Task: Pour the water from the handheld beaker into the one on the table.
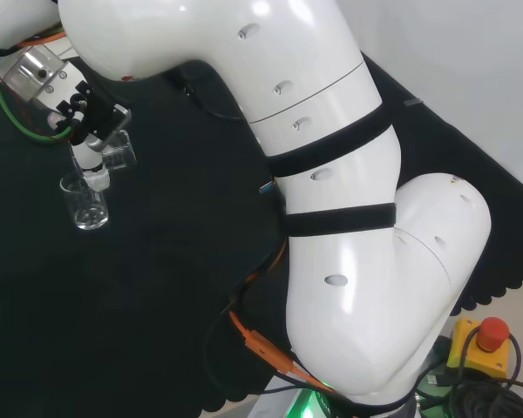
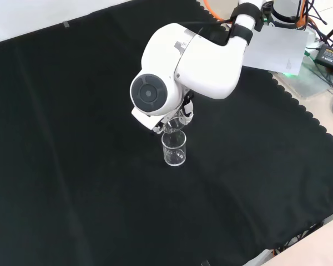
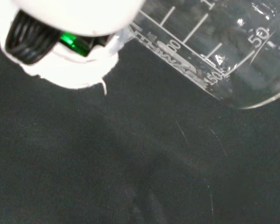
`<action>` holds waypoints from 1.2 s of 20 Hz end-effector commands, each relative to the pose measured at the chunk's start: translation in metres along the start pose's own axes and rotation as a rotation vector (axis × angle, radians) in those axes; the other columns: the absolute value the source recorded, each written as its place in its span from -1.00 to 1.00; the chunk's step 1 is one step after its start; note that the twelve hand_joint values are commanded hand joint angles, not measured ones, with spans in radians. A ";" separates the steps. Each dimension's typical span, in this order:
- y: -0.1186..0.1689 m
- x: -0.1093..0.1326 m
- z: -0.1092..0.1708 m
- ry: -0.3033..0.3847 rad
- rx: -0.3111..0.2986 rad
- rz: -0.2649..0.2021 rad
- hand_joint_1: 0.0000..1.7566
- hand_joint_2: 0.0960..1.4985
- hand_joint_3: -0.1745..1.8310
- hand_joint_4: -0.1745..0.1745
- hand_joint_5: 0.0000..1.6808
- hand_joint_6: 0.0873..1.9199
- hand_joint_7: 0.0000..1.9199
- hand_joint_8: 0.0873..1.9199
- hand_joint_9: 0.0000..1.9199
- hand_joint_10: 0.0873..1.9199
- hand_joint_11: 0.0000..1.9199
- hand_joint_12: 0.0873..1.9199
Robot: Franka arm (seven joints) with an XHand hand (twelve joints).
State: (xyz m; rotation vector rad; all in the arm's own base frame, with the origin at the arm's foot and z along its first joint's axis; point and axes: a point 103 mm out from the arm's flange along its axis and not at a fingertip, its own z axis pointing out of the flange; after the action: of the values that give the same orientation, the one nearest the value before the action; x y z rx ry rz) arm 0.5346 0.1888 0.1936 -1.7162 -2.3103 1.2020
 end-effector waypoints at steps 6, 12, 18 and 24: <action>-0.001 0.002 0.001 0.007 -0.001 -0.010 0.32 -0.19 -0.29 1.00 0.73 -0.80 0.87 -1.00 0.75 -1.00 0.00 0.02; -0.002 0.003 -0.001 0.014 -0.007 -0.019 0.32 -0.19 -0.29 1.00 0.73 -0.80 0.87 -1.00 0.76 -1.00 0.00 0.02; -0.003 0.001 -0.001 0.029 -0.016 -0.030 0.32 -0.19 -0.29 1.00 0.73 -0.79 0.87 -1.00 0.76 -1.00 0.00 0.02; -0.003 -0.006 0.000 0.051 -0.021 -0.033 0.32 -0.19 -0.29 1.00 0.73 -0.79 0.87 -1.00 0.76 -1.00 0.00 0.02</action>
State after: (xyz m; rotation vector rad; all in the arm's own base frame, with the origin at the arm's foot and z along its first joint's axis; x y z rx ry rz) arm 0.5341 0.1861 0.1970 -1.6895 -2.3225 1.1372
